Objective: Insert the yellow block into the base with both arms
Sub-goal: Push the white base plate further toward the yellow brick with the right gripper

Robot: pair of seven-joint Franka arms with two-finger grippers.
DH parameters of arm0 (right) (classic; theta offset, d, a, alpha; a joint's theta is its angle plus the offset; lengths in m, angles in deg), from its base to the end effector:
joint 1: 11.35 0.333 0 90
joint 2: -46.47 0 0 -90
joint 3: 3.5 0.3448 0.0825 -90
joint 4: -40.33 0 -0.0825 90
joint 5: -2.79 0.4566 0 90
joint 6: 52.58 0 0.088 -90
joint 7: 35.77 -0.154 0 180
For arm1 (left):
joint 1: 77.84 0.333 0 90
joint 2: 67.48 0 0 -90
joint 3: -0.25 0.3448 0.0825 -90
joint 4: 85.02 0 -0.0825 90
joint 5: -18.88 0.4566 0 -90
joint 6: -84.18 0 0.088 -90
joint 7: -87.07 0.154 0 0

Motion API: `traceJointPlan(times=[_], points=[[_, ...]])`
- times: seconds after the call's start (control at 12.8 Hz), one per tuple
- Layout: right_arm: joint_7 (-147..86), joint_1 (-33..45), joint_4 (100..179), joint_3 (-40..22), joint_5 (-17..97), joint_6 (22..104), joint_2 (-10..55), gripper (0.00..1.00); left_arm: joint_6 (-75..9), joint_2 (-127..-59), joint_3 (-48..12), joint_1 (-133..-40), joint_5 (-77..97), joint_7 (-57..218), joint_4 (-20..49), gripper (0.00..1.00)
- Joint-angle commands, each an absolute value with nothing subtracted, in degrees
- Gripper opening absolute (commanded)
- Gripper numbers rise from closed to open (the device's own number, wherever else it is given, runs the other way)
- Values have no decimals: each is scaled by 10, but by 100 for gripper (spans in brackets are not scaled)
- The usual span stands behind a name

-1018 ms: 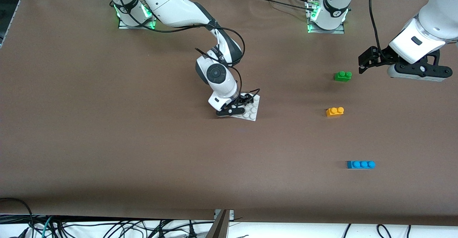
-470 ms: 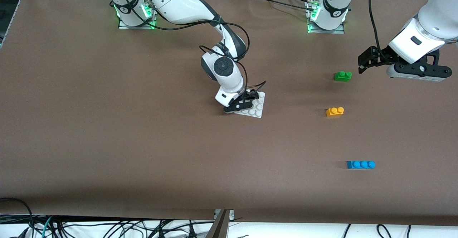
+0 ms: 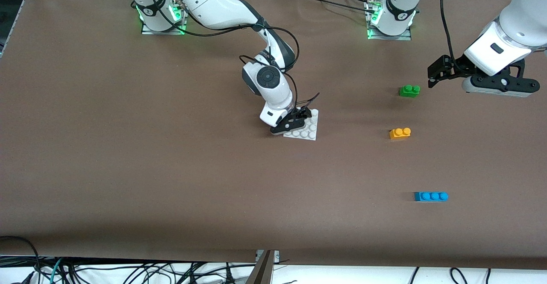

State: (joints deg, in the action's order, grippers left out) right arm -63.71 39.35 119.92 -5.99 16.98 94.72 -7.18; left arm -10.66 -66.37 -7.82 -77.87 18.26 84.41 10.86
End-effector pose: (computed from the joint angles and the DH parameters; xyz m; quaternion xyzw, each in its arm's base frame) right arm 0.5526 0.6311 0.0909 -0.9863 -0.0909 -0.0579 0.1252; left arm 0.6194 -0.0904 0.5696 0.9989 -0.0470 0.0001 0.0041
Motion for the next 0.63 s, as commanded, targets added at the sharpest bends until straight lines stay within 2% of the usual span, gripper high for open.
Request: traceJointPlan(times=[0.0,0.08,0.31,0.55], points=[[-622,382,1149,-63,167,939,-94,94,-93,-665,-82,-777,197,850,95,100],[-622,376,1131,-62,169,914,-93,98,-93,-665,-82,-777,197,850,95,100],[-622,358,1076,-61,171,817,-89,99,-93,-665,-81,-777,197,850,95,100],[-620,329,1073,-63,170,770,-74,100,-93,-665,-81,-777,197,850,95,100]])
